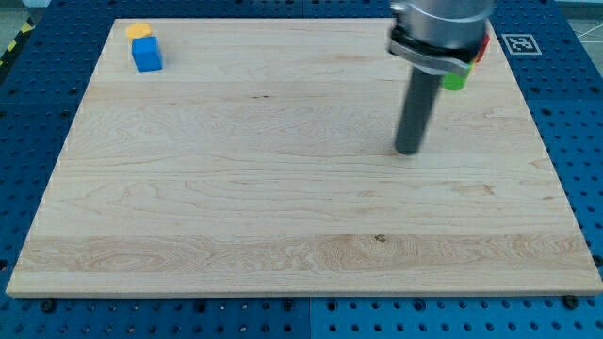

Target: Push blue cube slightly down

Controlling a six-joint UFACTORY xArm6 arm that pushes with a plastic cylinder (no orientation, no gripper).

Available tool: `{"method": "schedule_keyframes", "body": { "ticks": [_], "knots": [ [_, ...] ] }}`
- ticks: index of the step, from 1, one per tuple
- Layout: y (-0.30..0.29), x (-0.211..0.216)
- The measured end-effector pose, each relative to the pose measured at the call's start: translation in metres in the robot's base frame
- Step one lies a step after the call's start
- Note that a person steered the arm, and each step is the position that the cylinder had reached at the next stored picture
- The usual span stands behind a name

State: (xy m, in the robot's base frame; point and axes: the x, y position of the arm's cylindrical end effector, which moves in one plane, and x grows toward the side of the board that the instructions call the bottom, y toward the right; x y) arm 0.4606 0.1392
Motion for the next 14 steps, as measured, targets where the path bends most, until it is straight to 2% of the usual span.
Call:
{"method": "schedule_keyframes", "body": {
  "ticks": [2, 6, 7, 8, 9, 10, 11, 13, 14],
  "knots": [
    [-0.009, 0.000],
    [-0.352, -0.001],
    [-0.398, -0.024],
    [-0.398, -0.142],
    [-0.399, -0.163],
    [-0.387, -0.224],
    [-0.393, -0.224],
    [-0.342, -0.212],
    [-0.341, -0.203]
  ]
}}
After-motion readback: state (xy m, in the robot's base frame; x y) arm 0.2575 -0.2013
